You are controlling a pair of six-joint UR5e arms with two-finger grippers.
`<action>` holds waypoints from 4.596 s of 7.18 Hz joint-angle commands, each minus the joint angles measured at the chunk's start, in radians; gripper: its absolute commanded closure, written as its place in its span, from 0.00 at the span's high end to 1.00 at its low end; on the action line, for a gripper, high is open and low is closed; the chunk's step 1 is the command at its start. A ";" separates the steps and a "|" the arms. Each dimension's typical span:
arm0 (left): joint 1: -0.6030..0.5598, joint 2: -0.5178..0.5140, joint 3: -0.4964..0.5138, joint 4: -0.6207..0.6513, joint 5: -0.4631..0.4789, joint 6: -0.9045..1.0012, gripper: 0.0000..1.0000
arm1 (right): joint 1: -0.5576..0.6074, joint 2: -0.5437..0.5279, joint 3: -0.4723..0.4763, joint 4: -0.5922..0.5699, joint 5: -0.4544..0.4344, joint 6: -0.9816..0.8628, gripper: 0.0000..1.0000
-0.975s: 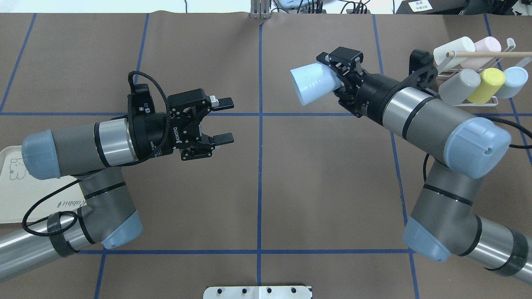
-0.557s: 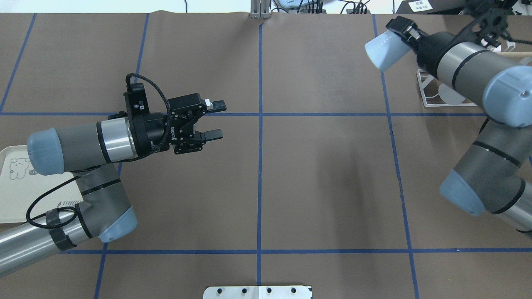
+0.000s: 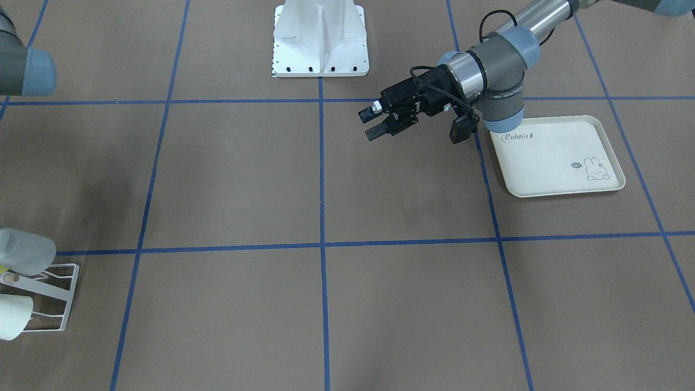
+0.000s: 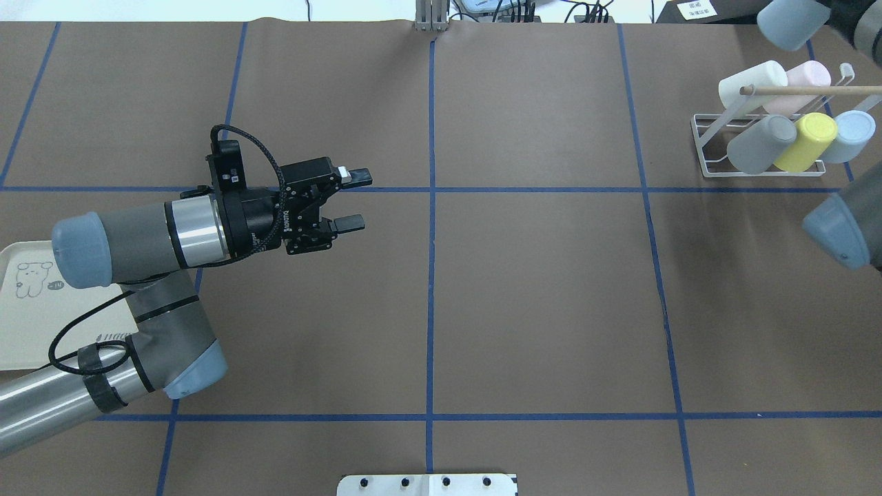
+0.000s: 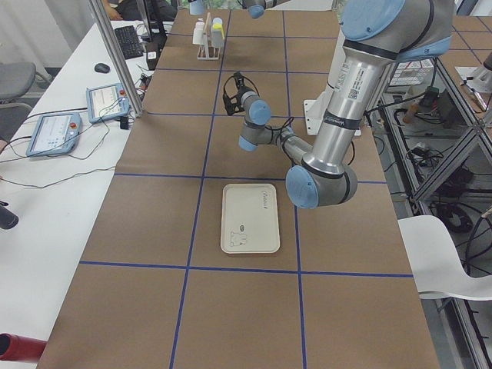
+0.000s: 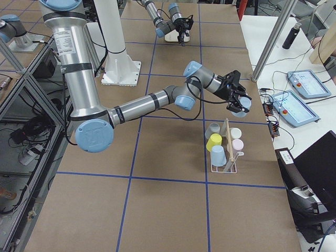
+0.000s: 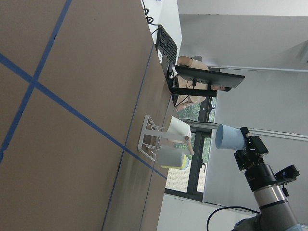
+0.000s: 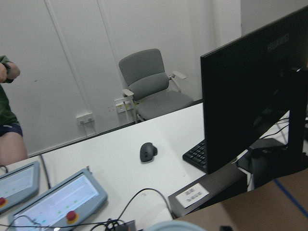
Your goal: Transfer IKEA cup to right arm and place on rack
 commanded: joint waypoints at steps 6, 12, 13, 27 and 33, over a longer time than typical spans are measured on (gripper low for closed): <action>0.013 0.000 0.037 -0.001 0.016 -0.004 0.99 | 0.069 0.010 -0.297 0.218 -0.012 -0.138 0.12; 0.014 -0.002 0.043 -0.001 0.017 -0.004 0.99 | 0.019 0.022 -0.346 0.223 -0.058 -0.118 0.13; 0.014 -0.002 0.040 -0.001 0.017 -0.004 0.99 | 0.017 0.019 -0.346 0.223 -0.059 -0.118 0.13; -0.009 -0.002 0.035 -0.001 0.015 0.001 0.99 | -0.055 0.032 -0.360 0.218 -0.125 -0.035 1.00; -0.309 0.140 0.049 0.253 -0.227 0.641 0.99 | 0.026 -0.017 -0.236 0.208 0.170 -0.179 1.00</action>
